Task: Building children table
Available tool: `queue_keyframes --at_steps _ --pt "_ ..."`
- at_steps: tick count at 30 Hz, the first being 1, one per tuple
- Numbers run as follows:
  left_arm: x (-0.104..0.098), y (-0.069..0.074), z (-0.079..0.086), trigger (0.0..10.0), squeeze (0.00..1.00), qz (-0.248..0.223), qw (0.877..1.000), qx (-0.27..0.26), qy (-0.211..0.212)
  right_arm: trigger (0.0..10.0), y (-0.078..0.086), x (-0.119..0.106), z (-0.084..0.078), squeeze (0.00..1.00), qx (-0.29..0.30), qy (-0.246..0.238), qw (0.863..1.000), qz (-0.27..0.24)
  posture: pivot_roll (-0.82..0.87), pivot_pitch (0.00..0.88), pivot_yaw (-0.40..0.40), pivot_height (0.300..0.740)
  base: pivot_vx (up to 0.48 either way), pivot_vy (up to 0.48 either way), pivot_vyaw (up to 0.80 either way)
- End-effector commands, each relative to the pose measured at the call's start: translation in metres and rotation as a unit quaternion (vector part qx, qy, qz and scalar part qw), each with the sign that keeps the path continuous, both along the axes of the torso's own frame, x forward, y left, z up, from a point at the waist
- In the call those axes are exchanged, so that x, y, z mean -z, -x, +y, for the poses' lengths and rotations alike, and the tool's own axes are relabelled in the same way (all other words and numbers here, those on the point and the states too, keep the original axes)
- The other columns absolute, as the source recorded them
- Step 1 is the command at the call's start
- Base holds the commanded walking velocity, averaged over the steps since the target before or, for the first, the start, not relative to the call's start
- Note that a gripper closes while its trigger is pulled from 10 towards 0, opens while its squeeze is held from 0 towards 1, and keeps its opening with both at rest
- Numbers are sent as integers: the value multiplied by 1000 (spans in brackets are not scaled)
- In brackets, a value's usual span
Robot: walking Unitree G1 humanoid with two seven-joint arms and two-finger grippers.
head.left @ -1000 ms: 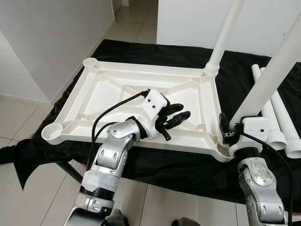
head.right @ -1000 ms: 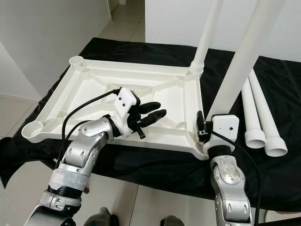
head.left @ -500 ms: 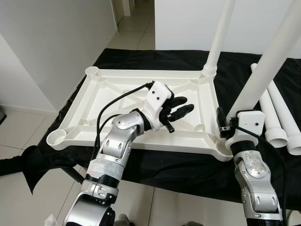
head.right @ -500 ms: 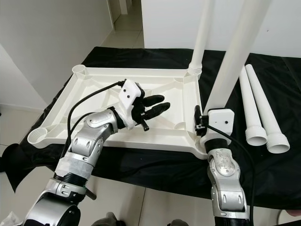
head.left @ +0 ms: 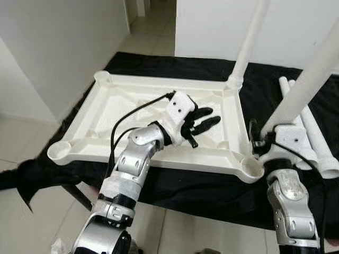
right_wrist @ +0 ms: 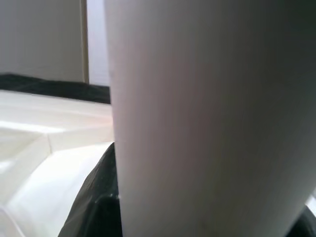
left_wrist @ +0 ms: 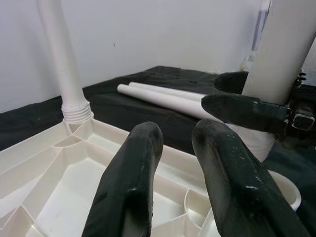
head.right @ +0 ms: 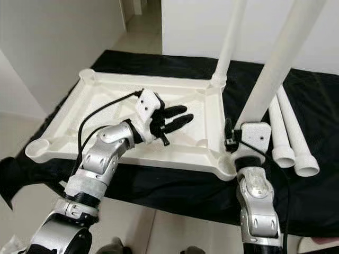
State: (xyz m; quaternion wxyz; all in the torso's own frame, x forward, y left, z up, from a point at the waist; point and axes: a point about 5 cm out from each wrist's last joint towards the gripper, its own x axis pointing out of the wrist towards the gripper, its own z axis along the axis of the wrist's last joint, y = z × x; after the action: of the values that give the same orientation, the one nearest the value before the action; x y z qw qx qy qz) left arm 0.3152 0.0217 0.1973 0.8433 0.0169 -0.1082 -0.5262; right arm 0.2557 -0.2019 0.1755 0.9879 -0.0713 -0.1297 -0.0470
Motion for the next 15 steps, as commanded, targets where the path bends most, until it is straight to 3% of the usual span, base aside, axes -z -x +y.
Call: queue_keyframes --at_steps 1,5,9,15 --pt "2 -5 7 10000 0 15 998 -56 13 10000 0 2 2 0 0 -19 1000 -1 28 0 -20 740 0 0 0" --pt "6 0 6 10000 0 12 999 -41 4 10000 2 3 3 0 6 -27 1000 0 29 0 -17 740 0 0 0" --pt "5 17 1 10000 0 8 1000 -7 9 10000 12 8 5 0 5 -30 1000 1 24 0 3 740 0 0 0" --pt "9 20 0 10000 0 11 1000 -2 8 10000 16 10 3 0 7 -29 1000 5 15 0 16 740 0 0 0"
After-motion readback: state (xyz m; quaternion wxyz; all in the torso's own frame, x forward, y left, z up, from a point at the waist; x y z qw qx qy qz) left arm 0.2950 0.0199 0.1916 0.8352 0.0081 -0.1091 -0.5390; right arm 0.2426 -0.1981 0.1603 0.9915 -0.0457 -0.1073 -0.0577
